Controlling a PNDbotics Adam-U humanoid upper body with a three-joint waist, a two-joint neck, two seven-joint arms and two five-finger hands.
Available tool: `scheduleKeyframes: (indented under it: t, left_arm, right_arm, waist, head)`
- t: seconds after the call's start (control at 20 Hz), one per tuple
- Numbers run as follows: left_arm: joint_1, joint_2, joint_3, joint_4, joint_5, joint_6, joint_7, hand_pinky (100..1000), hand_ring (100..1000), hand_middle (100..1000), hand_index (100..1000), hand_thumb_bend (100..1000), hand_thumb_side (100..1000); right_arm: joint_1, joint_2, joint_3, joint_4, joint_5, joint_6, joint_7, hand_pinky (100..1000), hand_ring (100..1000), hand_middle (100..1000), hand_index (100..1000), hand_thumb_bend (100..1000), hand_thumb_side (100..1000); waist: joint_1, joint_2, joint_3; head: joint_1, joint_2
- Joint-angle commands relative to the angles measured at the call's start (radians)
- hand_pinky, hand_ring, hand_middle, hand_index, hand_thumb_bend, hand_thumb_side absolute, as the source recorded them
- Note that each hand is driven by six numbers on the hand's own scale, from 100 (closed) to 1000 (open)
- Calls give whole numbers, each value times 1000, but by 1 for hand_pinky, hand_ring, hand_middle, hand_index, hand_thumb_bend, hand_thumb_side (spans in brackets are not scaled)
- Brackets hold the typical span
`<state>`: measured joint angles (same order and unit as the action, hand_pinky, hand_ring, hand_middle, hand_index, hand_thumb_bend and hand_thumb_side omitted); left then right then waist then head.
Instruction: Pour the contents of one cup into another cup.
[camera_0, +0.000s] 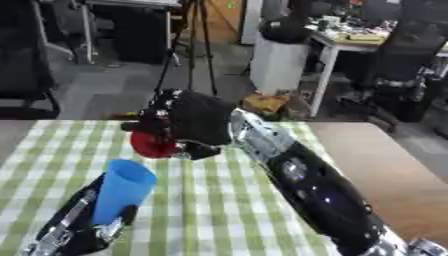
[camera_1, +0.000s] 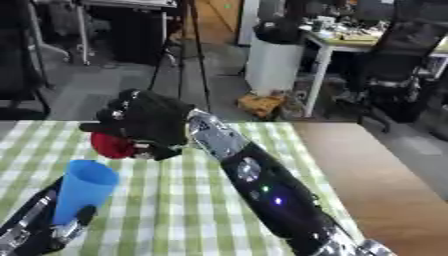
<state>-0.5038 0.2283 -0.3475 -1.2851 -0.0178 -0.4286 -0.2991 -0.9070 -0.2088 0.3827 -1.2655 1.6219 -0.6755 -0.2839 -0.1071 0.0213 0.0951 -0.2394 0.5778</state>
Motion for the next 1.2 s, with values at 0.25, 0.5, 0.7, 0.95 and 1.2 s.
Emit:
scheduleKeyframes:
  t: [0.25,0.5,0.7,0.95,1.2]
  left_arm:
    - [-19,-5,9,-13,0,-2,1,321,446,482,712,100,491]
    - [-19,-7,10,-13,1,-1,2,321,446,481,712,100,491]
    - [-20,-8,11,-13,1,-2,2,321,446,481,711,100,489]
    - [-21,-9,14,-14,0,-1,5,321,446,481,711,100,489]
    - [-20,-9,18,-15,0,0,9,321,446,481,711,100,492]
  right_arm:
    - [-35,-28,17,-49,75,12,-34,546,481,535,935,100,100]
    - [-40,-32,28,-64,105,29,-30,552,497,546,933,100,100]
    - [-42,-33,36,-64,138,47,-10,554,502,551,931,100,100]
    - [-41,-29,41,-60,171,74,11,557,510,558,929,100,100]
    - [-41,-33,51,-76,207,110,63,569,532,574,925,100,100]
  waist:
    - [1,-15,4]
    - [-1,-17,6]
    - [-3,-18,8]
    - [-4,-19,9]
    - [-4,-20,9]
  head:
    - [-8,2]
    - [-12,3]
    - [-15,4]
    - [-18,5]
    - [-19,4]
